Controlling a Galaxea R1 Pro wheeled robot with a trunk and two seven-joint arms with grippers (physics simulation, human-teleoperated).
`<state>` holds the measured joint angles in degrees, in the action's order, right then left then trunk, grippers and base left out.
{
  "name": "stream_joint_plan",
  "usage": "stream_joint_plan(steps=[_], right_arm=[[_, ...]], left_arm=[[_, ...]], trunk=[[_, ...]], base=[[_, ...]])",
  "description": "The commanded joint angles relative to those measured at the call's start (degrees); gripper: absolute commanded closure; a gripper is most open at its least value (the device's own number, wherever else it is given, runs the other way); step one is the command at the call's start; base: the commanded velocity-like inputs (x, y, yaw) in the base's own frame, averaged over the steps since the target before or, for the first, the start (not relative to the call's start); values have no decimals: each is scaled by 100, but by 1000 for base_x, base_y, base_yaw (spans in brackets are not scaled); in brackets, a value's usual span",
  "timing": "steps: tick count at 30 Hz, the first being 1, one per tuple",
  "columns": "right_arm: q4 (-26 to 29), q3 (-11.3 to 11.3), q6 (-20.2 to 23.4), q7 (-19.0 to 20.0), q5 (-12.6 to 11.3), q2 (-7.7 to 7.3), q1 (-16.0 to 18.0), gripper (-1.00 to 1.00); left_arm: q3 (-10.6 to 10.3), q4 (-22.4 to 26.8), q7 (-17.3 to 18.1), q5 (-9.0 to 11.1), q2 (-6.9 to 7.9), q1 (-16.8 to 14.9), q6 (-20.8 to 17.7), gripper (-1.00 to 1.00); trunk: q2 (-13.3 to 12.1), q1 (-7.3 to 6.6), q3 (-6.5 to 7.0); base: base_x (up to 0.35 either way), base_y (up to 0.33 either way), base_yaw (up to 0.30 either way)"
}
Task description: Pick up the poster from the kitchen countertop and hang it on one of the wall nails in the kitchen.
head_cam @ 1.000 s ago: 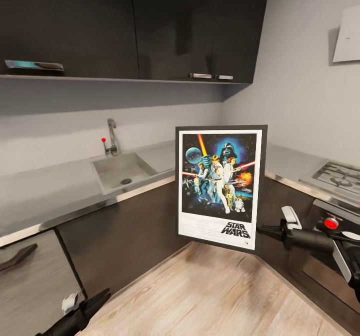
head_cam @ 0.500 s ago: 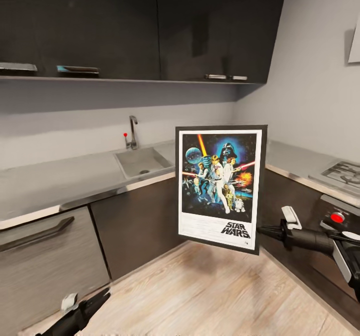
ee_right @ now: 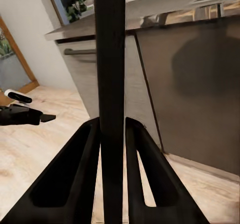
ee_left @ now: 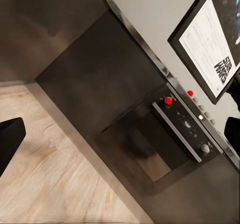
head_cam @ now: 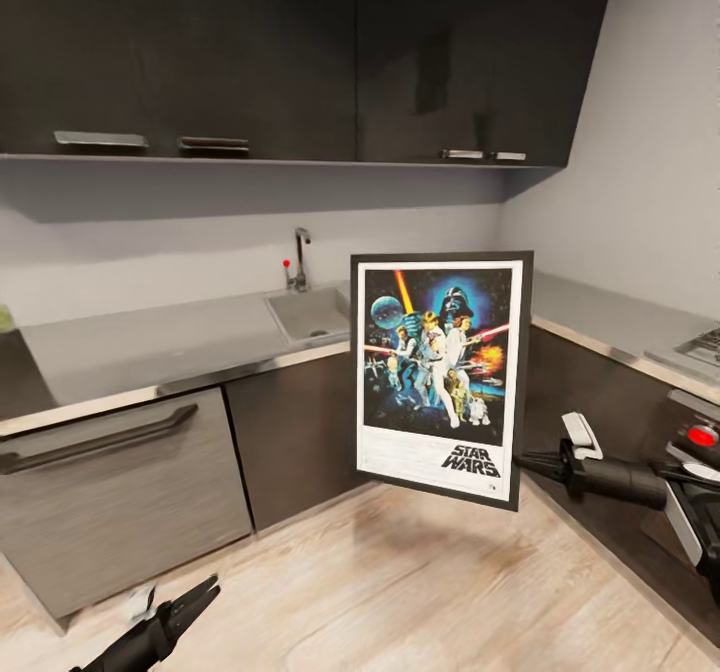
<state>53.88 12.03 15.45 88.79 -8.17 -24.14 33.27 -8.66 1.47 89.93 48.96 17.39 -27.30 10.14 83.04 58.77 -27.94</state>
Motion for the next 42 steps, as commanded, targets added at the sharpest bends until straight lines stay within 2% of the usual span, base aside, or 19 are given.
stream_joint_plan(steps=[1, 10, 27, 33, 42], right_arm=[[-2, -2, 82, 33, -10, 0, 4, 100], [16, -15, 73, -15, 18, 79, 4, 100], [26, -10, 68, -46, 9, 85, 4, 100], [26, -9, 72, -46, 8, 85, 4, 100], [19, -9, 72, -46, 1, 85, 4, 100]], left_arm=[[-49, -3, 7, 52, 1, -4, 59, -100], [-48, -6, 7, 59, 17, -4, 49, -100], [-48, -10, 7, 61, 54, 4, 41, -100], [-48, -7, 7, 61, 85, 10, 35, -100], [-48, -6, 7, 61, 97, 64, 32, -100]], trunk=[[4, -4, -6], [4, -4, -6], [4, -4, -6], [-237, -136, 102], [-598, -333, 263]], base=[[-333, 0, 5], [-151, 0, 160], [-3, 0, 287], [0, 0, 198], [0, 0, 20]])
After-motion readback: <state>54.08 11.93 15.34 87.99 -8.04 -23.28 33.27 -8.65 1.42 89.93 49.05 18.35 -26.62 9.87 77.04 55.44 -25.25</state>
